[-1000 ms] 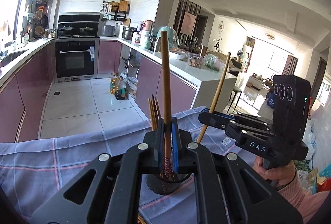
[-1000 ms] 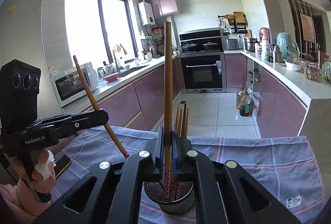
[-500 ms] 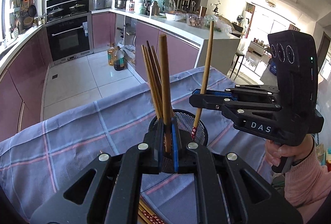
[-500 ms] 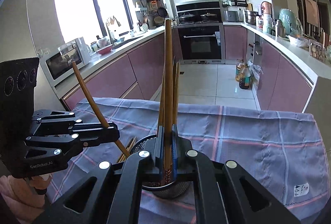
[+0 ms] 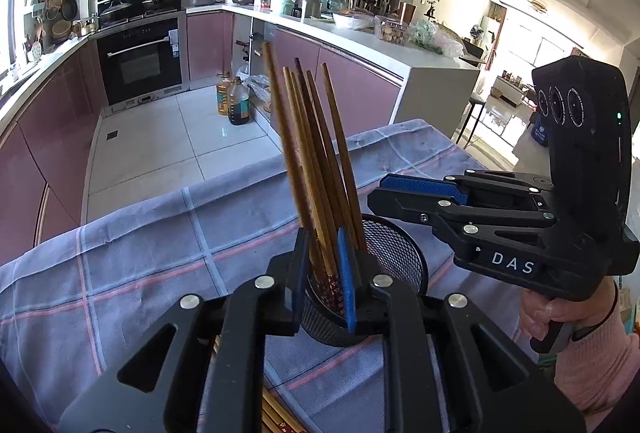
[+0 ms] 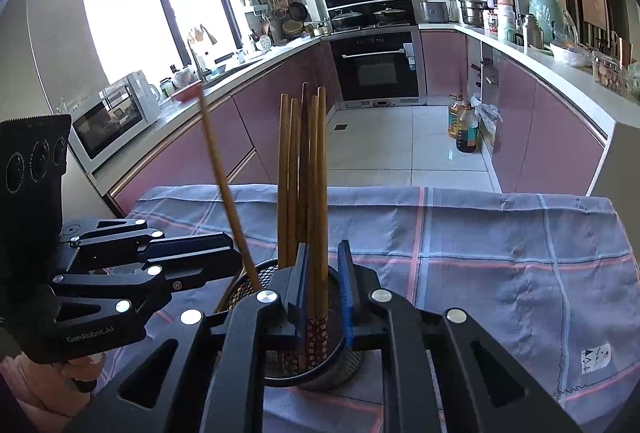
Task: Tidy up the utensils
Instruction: 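Open the left tool over the cup while the right tool releases its chopstick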
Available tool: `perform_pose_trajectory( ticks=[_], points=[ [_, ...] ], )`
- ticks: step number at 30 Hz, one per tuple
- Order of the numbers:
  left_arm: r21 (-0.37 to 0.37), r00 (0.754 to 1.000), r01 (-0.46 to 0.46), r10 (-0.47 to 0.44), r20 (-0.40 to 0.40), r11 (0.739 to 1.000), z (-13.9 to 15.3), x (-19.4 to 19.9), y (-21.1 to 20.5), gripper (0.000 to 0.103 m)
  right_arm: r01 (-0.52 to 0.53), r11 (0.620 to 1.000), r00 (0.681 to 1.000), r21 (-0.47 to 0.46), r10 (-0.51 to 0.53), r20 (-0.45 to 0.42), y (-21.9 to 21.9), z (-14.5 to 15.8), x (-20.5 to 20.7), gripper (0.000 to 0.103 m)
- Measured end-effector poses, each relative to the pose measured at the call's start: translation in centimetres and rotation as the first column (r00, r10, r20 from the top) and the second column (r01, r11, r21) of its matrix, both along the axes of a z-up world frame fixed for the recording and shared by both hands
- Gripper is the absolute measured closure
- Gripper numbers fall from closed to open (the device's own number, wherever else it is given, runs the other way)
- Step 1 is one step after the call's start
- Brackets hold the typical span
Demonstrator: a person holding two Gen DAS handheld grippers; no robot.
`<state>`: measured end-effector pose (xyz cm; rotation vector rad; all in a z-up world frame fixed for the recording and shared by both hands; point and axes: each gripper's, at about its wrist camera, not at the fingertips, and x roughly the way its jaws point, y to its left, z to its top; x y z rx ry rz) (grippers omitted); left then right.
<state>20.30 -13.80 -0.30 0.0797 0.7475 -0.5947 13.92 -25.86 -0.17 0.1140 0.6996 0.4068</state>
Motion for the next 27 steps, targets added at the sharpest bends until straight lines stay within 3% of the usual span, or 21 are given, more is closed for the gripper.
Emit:
perform_pose_trajectory(
  ticks=[4, 7, 11, 14, 16, 19, 21, 27],
  points=[
    [0.0, 0.999, -0.03, 0.03, 0.032, 1.0, 0.2, -1.0, 0.6, 0.08, 0.003, 1.0, 1.0, 0.01, -0.003, 0.022, 0.0, 0.2, -0.7, 0.083],
    [-0.019, 0.997, -0.046, 0.047, 0.067, 0.999, 0.5, -2.2, 1.5, 0.072, 0.011, 1.0, 0.999, 0.02, -0.012, 0.046, -0.1, 0.4, -1.7, 0.072],
    [-0.04, 0.989, -0.068, 0.073, 0.127, 0.997, 1.0, -4.3, 3.1, 0.065, -0.006, 1.0, 0.996, 0.029, 0.003, 0.086, 0.2, 1.0, -3.7, 0.069],
    [-0.054, 0.98, -0.089, 0.097, 0.176, 0.995, 1.2, -6.3, 4.6, 0.052, -0.043, 0.999, 0.992, 0.033, 0.039, 0.118, 0.7, 1.4, -5.5, 0.065],
    [-0.054, 0.971, -0.12, 0.129, 0.2, 0.991, 1.0, -7.5, 5.7, 0.038, -0.074, 0.996, 0.99, 0.038, 0.069, 0.127, 1.4, 1.3, -6.7, 0.062],
    [-0.05, 0.967, -0.158, 0.165, 0.196, 0.986, 0.1, -8.6, 7.4, 0.034, -0.131, 0.99, 0.986, 0.05, 0.125, 0.112, 2.8, 0.3, -8.2, 0.061],
    [-0.046, 0.963, -0.193, 0.198, 0.182, 0.98, -0.8, -9.2, 8.4, 0.025, -0.152, 0.988, 0.985, 0.043, 0.147, 0.091, 3.8, -0.6, -8.7, 0.061],
    [0.014, 0.948, -0.291, 0.286, 0.141, 0.957, -4.2, -10.6, 10.7, 0.013, -0.186, 0.982, 0.982, 0.042, 0.188, -0.034, 6.3, -4.6, -8.1, 0.058]
  ],
)
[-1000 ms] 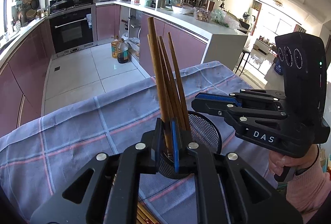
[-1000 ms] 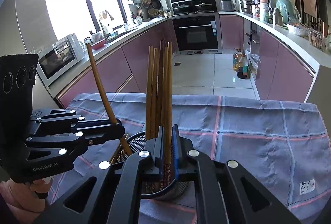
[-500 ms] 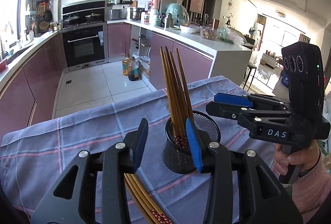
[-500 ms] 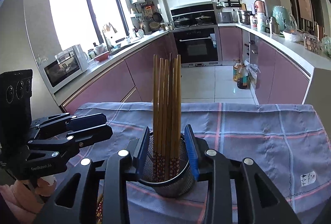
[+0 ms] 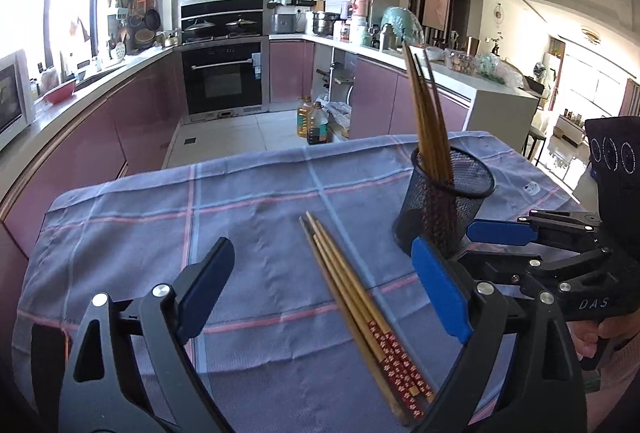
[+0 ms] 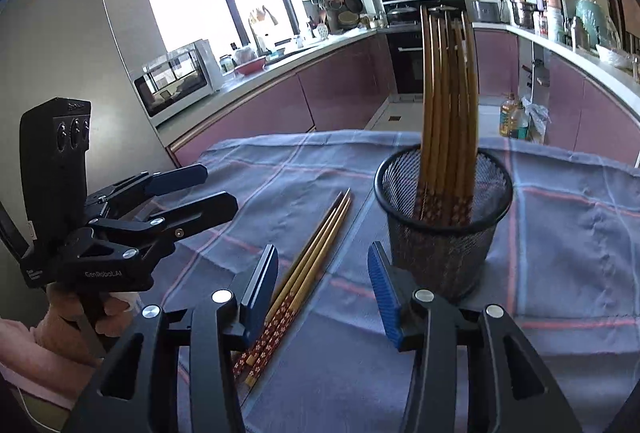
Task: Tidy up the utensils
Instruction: 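Open the left tool over the cup while the right tool releases its chopstick, then lower both open tools toward the remaining chopsticks on the cloth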
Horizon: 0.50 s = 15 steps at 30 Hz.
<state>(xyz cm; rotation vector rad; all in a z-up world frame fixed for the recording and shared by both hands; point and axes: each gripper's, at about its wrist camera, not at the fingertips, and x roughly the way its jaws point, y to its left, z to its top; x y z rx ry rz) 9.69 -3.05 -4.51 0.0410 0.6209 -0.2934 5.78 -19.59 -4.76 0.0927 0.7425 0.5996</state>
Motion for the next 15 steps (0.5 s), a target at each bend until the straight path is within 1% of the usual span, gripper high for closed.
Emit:
perform_pose_trajectory(
  ticks=[4, 9, 15],
  points=[
    [0.018, 0.998, -0.037, 0.038, -0.056, 0.999, -2.3, -0.4, 1.1, 0.013, 0.002, 1.0, 0.999, -0.027, -0.003, -0.05, 1.2, -1.8, 0.4, 0.056],
    [0.042, 0.993, -0.053, 0.057, -0.101, 0.998, -4.4, -0.7, 1.3, 0.013, 0.008, 0.999, 0.997, -0.043, -0.011, -0.076, 2.3, -3.0, 0.5, 0.056],
    [0.064, 0.989, -0.048, 0.057, -0.139, 0.997, -5.6, -0.7, 0.7, 0.013, 0.02, 0.998, 0.994, -0.055, -0.026, -0.109, 2.8, -4.1, 0.8, 0.056]
  ],
)
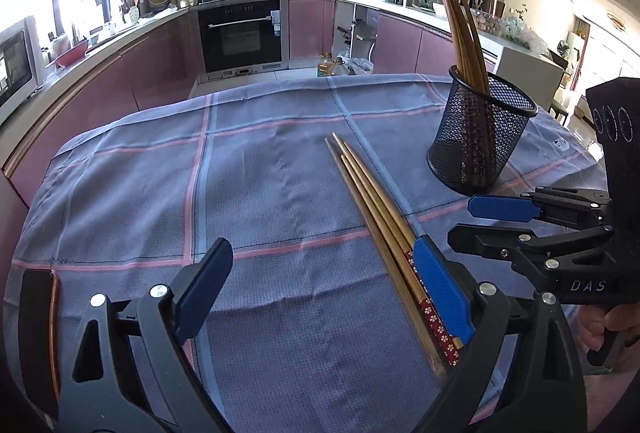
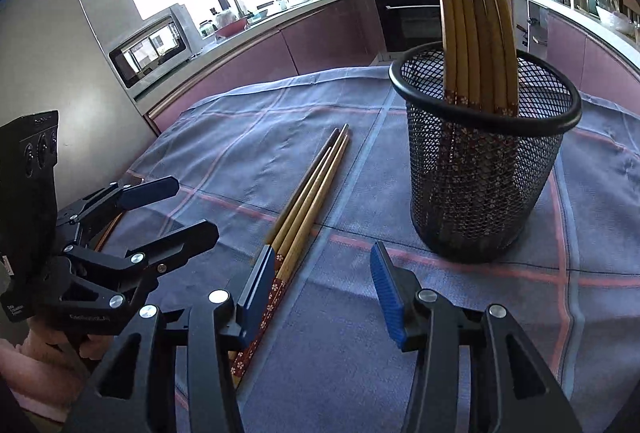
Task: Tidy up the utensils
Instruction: 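Lower both open tools toward the remaining chopsticks on the cloth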
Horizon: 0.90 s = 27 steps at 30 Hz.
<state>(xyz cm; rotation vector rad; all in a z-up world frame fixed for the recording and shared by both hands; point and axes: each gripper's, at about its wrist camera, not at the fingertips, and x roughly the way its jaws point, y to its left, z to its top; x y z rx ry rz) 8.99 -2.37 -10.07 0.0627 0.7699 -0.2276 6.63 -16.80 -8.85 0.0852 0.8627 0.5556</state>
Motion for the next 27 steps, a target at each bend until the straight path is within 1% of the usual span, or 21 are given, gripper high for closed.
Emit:
perform_pose_trajectory(
  ticks=[6, 15, 27],
  points=[
    [0.009, 0.999, 0.012, -0.012, -0.036, 1.0, -0.6, 0.4, -0.5, 0.013, 0.007, 1.0, 1.0, -0.017, -0.007, -0.002, 0.7, -0.2, 0.2, 0.056],
    [0.024, 0.998, 0.029, -0.027, -0.057, 0.999, -1.5, 0.5, -1.0, 0.015, 0.001, 1.0, 1.0, -0.028, -0.001, -0.007, 1.5, -0.8, 0.5, 0.056],
    [0.048, 0.995, 0.043, -0.038, -0.095, 0.998, -2.6, 1.0, -1.4, 0.022, 0.003, 0.998, 1.0, -0.055, -0.003, -0.011, 2.4, -1.1, 1.5, 0.057]
  ],
)
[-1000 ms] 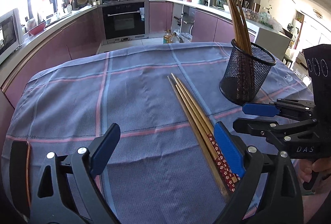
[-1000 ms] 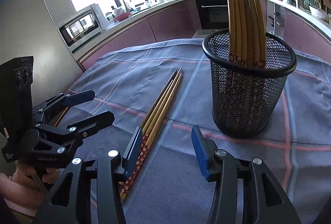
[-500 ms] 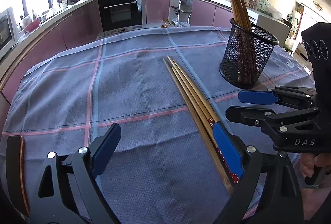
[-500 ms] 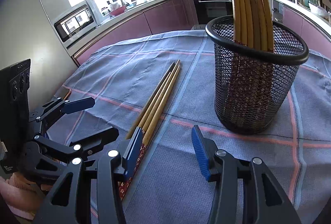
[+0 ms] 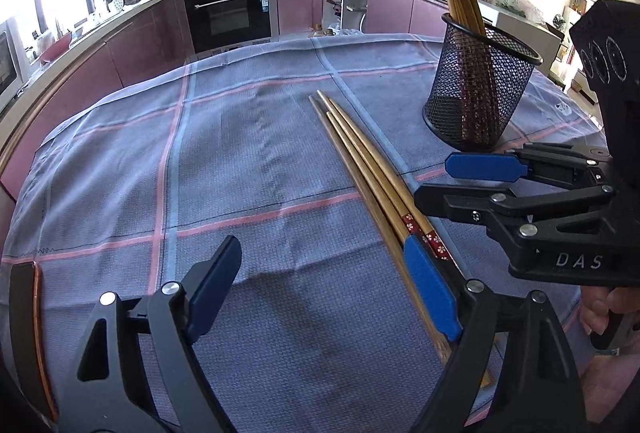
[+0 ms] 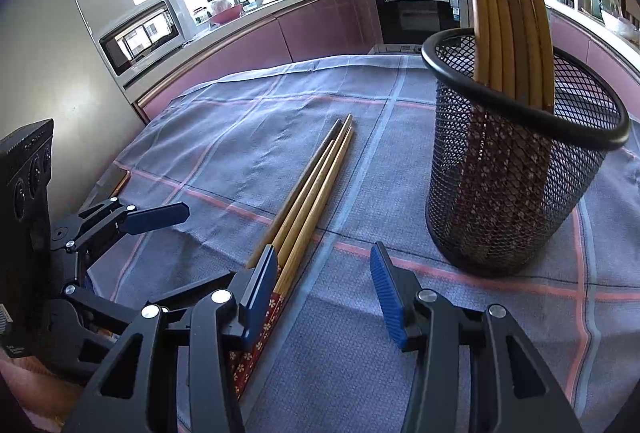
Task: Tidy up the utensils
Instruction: 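Lower both open tools toward the remaining chopsticks on the cloth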
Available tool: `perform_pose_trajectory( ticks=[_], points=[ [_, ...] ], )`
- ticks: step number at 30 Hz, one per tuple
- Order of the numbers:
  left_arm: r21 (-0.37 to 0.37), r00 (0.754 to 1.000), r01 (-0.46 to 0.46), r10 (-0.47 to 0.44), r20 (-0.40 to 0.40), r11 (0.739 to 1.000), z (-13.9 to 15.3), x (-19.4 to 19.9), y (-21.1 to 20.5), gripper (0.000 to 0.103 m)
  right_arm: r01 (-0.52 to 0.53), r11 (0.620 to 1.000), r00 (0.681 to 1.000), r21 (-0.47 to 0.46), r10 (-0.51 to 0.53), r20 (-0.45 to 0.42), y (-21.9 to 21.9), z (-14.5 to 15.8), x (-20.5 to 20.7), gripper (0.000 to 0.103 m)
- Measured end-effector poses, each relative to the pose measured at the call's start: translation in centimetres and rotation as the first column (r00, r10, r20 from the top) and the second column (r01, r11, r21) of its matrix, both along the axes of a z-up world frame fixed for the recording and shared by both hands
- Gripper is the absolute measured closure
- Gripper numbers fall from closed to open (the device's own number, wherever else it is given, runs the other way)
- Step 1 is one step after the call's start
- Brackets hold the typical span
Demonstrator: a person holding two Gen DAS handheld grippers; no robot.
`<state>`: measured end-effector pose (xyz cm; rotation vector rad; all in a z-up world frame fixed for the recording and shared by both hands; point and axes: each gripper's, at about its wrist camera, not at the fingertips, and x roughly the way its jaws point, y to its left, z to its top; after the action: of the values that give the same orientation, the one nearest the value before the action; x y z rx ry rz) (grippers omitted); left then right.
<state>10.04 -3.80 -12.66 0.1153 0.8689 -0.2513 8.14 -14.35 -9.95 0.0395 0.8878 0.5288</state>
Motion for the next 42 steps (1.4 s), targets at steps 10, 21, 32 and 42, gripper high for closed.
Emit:
perform_pose_trajectory(
  ticks=[10, 21, 32, 42],
  points=[
    [-0.006, 1.0, 0.0, 0.0, -0.008, 1.0, -0.3, 0.2, 0.1, 0.023, -0.006, 0.999, 1.0, -0.051, 0.006, 0.001, 0.8, -0.2, 0.7, 0.063],
    [-0.093, 0.999, -0.015, 0.012, -0.033, 0.996, 0.0, 0.9, 1.4, 0.029, 0.007, 0.998, 1.0, -0.063, -0.008, -0.013, 0.3, -0.2, 0.9, 0.071],
    [-0.04, 0.999, 0.016, -0.017, -0.034, 0.999, -0.4, 2.7, 0.3, 0.034, 0.015, 0.998, 1.0, -0.059, -0.015, -0.015, 0.1, -0.2, 1.2, 0.072],
    [-0.045, 0.998, 0.028, -0.03, -0.048, 0.999, -0.3, 4.0, 0.4, 0.035, 0.023, 0.998, 1.0, -0.055, -0.024, -0.014, 0.2, -0.2, 1.4, 0.074]
  ],
)
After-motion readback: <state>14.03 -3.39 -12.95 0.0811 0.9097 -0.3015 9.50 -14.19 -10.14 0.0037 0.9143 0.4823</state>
